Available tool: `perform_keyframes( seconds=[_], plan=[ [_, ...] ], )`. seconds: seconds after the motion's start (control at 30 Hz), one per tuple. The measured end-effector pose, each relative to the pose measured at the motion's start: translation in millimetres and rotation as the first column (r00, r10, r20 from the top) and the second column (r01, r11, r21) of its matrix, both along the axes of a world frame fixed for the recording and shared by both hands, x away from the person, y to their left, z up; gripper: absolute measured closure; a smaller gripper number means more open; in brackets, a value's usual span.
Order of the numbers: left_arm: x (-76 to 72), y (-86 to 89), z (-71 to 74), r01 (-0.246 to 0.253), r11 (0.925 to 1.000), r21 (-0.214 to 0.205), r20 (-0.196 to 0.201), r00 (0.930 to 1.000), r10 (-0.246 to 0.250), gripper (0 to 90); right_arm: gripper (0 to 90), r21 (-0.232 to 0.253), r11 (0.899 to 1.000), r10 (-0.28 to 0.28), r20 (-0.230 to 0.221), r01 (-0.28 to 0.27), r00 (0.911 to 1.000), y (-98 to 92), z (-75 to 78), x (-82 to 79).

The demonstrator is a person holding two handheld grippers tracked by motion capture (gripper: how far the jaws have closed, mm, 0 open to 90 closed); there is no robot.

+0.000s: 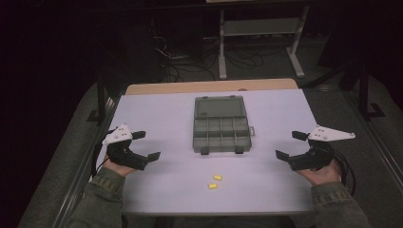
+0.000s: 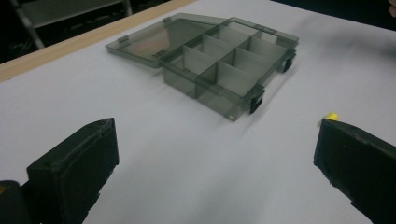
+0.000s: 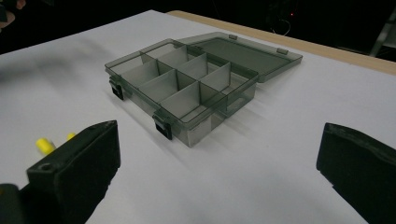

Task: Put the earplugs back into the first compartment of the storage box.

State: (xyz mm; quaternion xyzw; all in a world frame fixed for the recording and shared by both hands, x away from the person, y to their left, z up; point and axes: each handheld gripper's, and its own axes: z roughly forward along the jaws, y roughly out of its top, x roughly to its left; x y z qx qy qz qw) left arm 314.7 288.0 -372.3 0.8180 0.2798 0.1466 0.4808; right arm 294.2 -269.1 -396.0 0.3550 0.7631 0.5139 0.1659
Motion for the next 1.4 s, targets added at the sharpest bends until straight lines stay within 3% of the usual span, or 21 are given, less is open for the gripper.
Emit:
perform_keyframes(
  seconds=[0.13,0.27,0.37,0.53,0.73,0.77,0.87,1.07,1.17,1.2,1.23,1.4],
  plan=[
    [4.3,-20.7,5.0,0.058,0.9978,0.032,-0.011,0.9983,-0.058,0.0,0.0,-0.005,1.0,0.006,-0.003,-0.006,1.0,0.8,-0.3,-0.1],
    [6.5,-31.9,6.8,0.086,0.9947,0.057,-0.02,0.9962,-0.085,0.0,0.0,-0.009,1.0,0.009,-0.009,-0.009,0.9999,1.4,-1.0,0.0],
    [9.3,-47.9,8.9,0.127,0.9878,0.09,-0.035,0.9917,-0.124,0.0,0.0,-0.011,1.0,0.012,-0.009,-0.012,0.9999,1.8,-1.1,0.0],
    [11.8,-59.6,9.2,0.155,0.982,0.108,-0.05,0.9874,-0.15,0.0,0.0,-0.01,1.0,0.013,-0.01,-0.013,0.9999,1.7,-1.0,-0.2],
    [13.3,-76.5,6.3,0.201,0.9692,0.142,-0.077,0.9784,-0.192,0.0,0.0,-0.01,1.0,0.017,-0.009,-0.017,0.9998,1.9,-0.9,-0.4],
    [13.0,-81.9,4.8,0.217,0.9639,0.155,-0.086,0.9749,-0.205,0.0,0.0,-0.01,1.0,0.017,-0.008,-0.017,0.9998,1.9,-0.9,-0.3],
    [12.5,-87.4,3.3,0.233,0.9582,0.166,-0.096,0.9709,-0.219,0.0,0.0,-0.01,1.0,0.019,-0.007,-0.019,0.9998,1.8,-0.8,-0.4],
    [10.3,-103.3,-0.9,0.282,0.9383,0.2,-0.117,0.9576,-0.263,0.0,0.0,-0.01,1.0,0.021,-0.007,-0.021,0.9998,1.9,-0.9,-0.3],
    [8.2,-111.5,-3.8,0.306,0.9266,0.219,-0.129,0.9503,-0.283,0.1,0.0,-0.011,1.0,0.022,-0.005,-0.022,0.9998,1.7,-0.7,-0.5],
    [6.7,-115.9,-5.5,0.321,0.9185,0.231,-0.134,0.9456,-0.297,0.0,0.0,-0.01,1.0,0.022,-0.004,-0.022,0.9998,1.7,-0.6,-0.7],
    [6.7,-115.9,-5.5,0.321,0.9185,0.231,-0.134,0.9456,-0.297,0.1,0.0,-0.01,1.0,0.022,-0.004,-0.022,0.9998,1.7,-0.6,-0.7],
    [3.6,-129.5,-11.8,0.364,0.8949,0.258,-0.156,0.9299,-0.333,0.1,0.0,-0.011,1.0,0.023,-0.002,-0.023,0.9997,1.9,-0.6,-0.7]
  ],
)
